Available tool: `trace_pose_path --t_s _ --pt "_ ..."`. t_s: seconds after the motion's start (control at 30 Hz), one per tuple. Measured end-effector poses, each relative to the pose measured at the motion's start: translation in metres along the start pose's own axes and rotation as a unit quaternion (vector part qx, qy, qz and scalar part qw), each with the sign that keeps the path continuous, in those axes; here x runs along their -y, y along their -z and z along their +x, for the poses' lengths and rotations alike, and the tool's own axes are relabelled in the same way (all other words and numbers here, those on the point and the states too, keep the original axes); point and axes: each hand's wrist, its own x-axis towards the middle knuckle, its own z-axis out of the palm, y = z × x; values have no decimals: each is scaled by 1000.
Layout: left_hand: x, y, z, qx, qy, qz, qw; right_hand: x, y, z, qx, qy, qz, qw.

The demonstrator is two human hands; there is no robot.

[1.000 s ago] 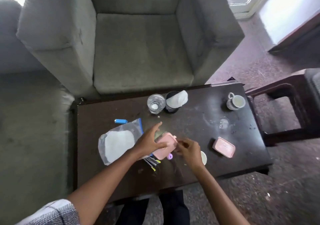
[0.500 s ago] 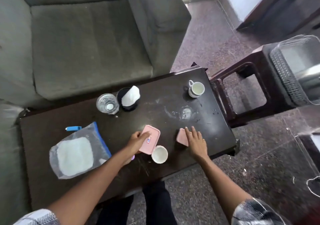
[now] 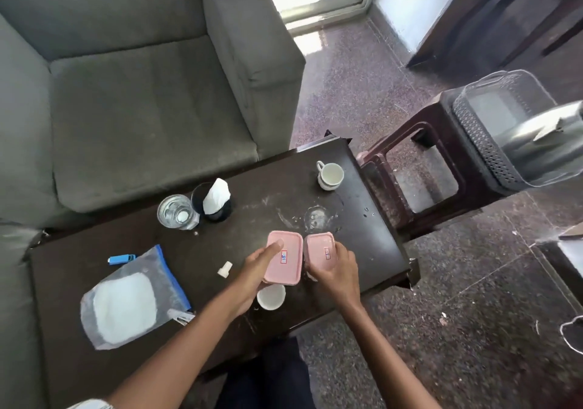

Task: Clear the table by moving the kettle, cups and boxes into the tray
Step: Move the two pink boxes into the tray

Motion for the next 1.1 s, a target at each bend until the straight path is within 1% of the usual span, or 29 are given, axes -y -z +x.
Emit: trace_pose_path --t_s 0.07,0.13,0.2,0.27,0.33,0.43,0.5,0.6,0.7,0.77,0.93,1.1 --pt "-13 -9 -24 67 15 -21 997 15 20 -27 -1 -4 82 997" --pt "-23 -21 -48 126 37 -45 990 31 40 -56 -6 2 122 992" --pt "-29 -34 -69 162 38 -53 985 40 60 -83 -27 9 151 988" --pt "-33 -48 -85 191 24 -51 980 44 83 -101 -38 4 205 978" --pt "-38 -64 -98 216 19 -58 975 40 109 -113 -27 -1 285 958" --pt "-44 -91 -108 243 22 -66 968 23 140 -123 9 -22 417 909" --pt "-45 -113 -107 244 25 -56 968 9 158 -124 17 -36 483 875" --pt "-45 -152 -103 242 29 -58 968 -11 188 -118 -5 -43 531 846" --pt "-44 -200 -95 258 37 -72 963 -34 225 -100 -32 -64 601 796" --pt "-42 -238 -88 258 37 -74 963 -50 253 -87 -31 -72 630 772" --pt "-40 -333 -69 218 48 -105 969 -97 343 -49 -49 -95 640 761" --pt "-45 -400 -58 222 63 -126 965 -125 413 -11 -55 -91 657 747"
